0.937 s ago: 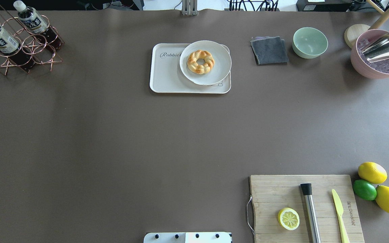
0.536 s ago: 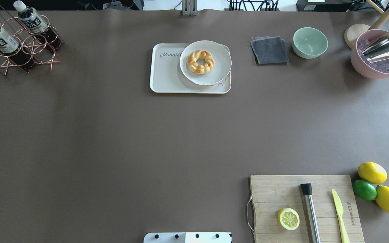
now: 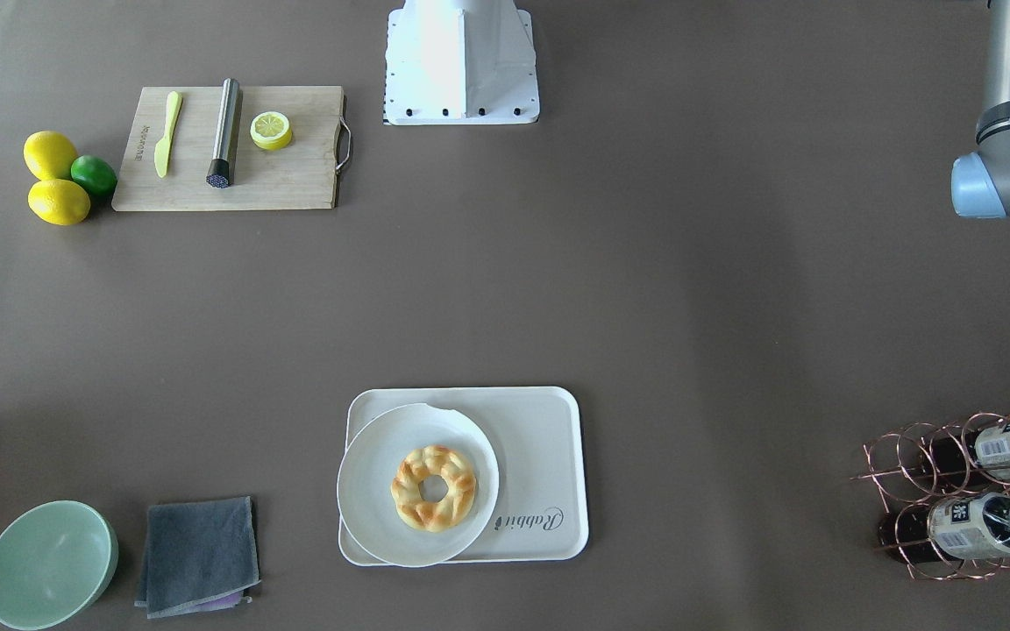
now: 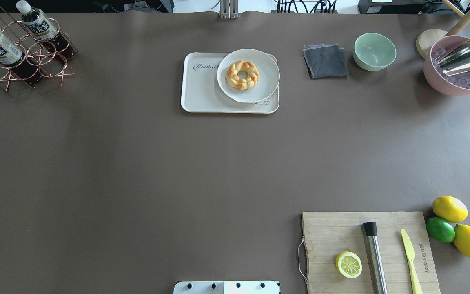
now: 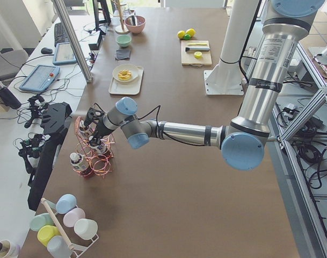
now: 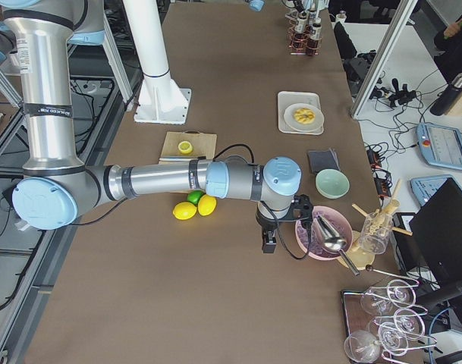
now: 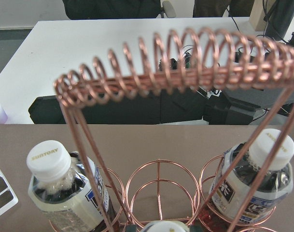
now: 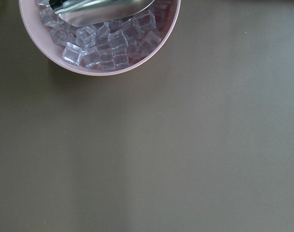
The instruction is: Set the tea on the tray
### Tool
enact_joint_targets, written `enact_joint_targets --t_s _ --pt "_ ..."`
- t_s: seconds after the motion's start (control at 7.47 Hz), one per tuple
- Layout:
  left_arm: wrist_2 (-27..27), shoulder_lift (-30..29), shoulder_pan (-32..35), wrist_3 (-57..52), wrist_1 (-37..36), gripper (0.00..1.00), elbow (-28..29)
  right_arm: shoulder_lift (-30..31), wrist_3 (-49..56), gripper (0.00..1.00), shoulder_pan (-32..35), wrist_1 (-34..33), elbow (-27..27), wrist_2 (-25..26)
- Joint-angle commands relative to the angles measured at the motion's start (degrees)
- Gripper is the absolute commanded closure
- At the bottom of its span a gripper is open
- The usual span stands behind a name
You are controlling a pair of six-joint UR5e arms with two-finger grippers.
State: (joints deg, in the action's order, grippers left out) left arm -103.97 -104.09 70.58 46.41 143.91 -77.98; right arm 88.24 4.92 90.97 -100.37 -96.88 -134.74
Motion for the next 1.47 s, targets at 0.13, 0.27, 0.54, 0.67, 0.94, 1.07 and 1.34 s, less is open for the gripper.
enact_joint_targets --t_s 0.13,0.27,0.54,0.67,0.94,1.07,1.34 --pt "-0.7 -1.5 0.2 -0.4 -1.4 1.00 -0.2 0.0 0.0 0.00 0.0 0.8 0.0 0.0" --pt "-1.5 -2.9 1.2 -0.4 -4.8 1.00 -0.4 0.0 0.0 0.00 0.0 0.8 0.1 0.0" --pt "-4.4 -3.3 4.0 -0.4 -7.5 1.00 -2.3 -0.3 0.0 0.00 0.0 0.8 0.1 0.0" --pt "-4.5 -3.2 4.9 -0.4 -9.0 1.00 -3.6 -0.4 0.0 0.00 0.0 0.8 0.2 0.0" --pt "-6.8 -2.2 6.9 -0.6 -10.1 1.00 -7.4 -0.7 0.0 0.00 -0.1 1.0 0.6 0.0" --pt "-7.6 -0.6 7.5 -0.6 -10.4 1.00 -9.5 -0.7 0.0 0.00 -0.1 1.6 0.9 0.0" --pt "-7.4 4.5 9.3 -2.2 -10.5 1.00 -16.6 -0.7 0.0 0.00 -0.1 1.8 1.1 0.0"
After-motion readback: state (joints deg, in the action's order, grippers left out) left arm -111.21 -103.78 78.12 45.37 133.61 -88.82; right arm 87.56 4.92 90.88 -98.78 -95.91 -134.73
